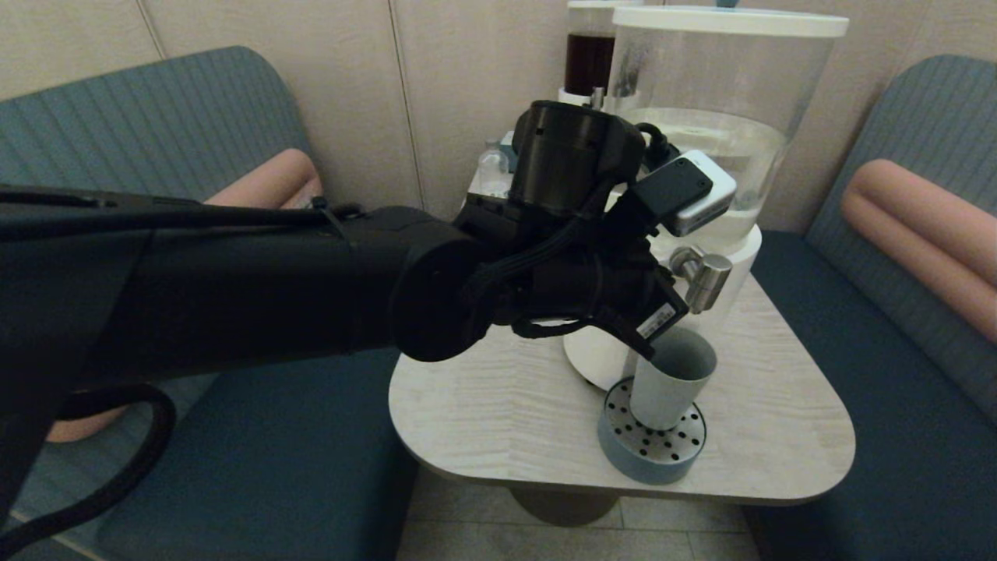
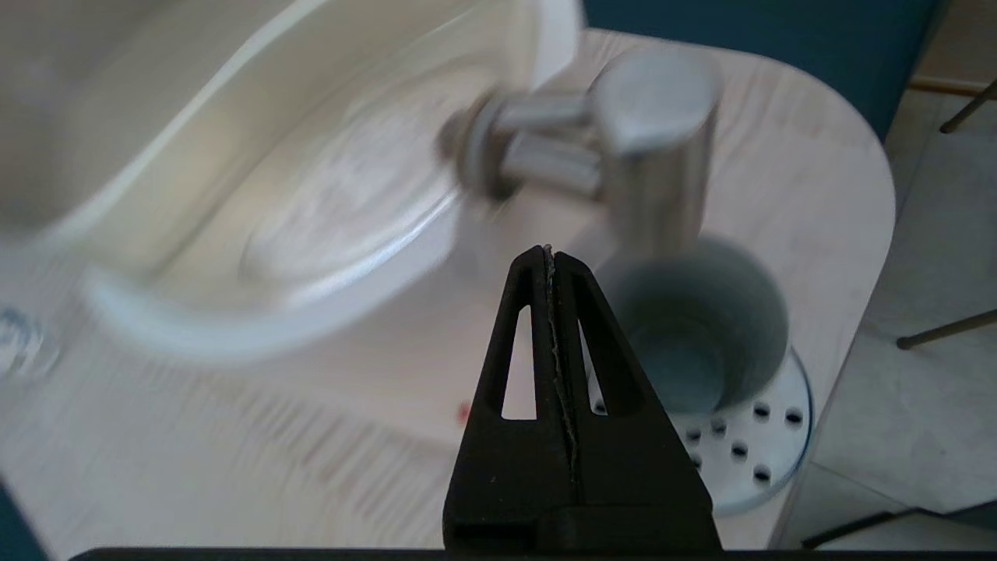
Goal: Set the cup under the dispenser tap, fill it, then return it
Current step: Turn off the faucet
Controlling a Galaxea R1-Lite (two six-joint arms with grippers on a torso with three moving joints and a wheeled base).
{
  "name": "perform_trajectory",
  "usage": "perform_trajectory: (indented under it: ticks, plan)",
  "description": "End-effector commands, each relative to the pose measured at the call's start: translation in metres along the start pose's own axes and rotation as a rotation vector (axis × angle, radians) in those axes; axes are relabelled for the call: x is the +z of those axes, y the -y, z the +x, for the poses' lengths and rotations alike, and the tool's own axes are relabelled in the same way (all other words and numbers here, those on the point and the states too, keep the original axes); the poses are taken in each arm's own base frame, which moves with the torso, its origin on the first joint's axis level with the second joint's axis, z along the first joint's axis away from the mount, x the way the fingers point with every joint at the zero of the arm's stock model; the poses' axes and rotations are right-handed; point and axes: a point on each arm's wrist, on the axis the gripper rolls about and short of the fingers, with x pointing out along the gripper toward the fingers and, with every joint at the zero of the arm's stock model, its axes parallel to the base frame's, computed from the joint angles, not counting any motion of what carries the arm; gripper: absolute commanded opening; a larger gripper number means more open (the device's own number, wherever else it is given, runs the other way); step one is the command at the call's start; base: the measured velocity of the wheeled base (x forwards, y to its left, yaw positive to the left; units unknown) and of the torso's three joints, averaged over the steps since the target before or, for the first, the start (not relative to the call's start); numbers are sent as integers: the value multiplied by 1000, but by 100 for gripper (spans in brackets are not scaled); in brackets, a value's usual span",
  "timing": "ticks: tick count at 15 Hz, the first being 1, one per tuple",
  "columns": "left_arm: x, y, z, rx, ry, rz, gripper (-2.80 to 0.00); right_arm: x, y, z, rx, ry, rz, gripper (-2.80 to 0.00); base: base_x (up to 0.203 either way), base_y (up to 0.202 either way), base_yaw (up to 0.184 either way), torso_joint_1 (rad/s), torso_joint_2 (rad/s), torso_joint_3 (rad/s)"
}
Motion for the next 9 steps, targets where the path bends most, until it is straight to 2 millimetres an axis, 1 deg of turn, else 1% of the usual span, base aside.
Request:
perform_trajectory:
  ticks: [1, 2, 4, 6, 7, 8, 9]
  plan:
    - [13, -7, -34, 27, 34, -8, -280, 0, 0, 0, 0, -2, -1, -280, 0, 0, 0, 0, 0, 0]
    - [17, -9, -46, 34, 45, -32, -280, 0, 0, 0, 0, 0, -1, -280, 0, 0, 0, 0, 0, 0]
    - [28, -12, -81, 50, 85, -119, -280, 0, 0, 0, 0, -2, 0, -280, 0, 0, 0, 0, 0, 0]
    - [36, -13, -127, 60, 134, -192, -280, 0, 0, 0, 0, -1, -1, -280, 0, 0, 0, 0, 0, 0]
    - [35, -10, -153, 56, 152, -227, -280, 0, 0, 0, 0, -1, -1, -280, 0, 0, 0, 0, 0, 0]
    - [29, -5, -179, 42, 163, -260, -280, 0, 0, 0, 0, 0, -1, -280, 0, 0, 0, 0, 0, 0]
    - [19, 3, -208, 20, 174, -295, -280, 0, 0, 0, 0, -1, -1, -280, 0, 0, 0, 0, 0, 0]
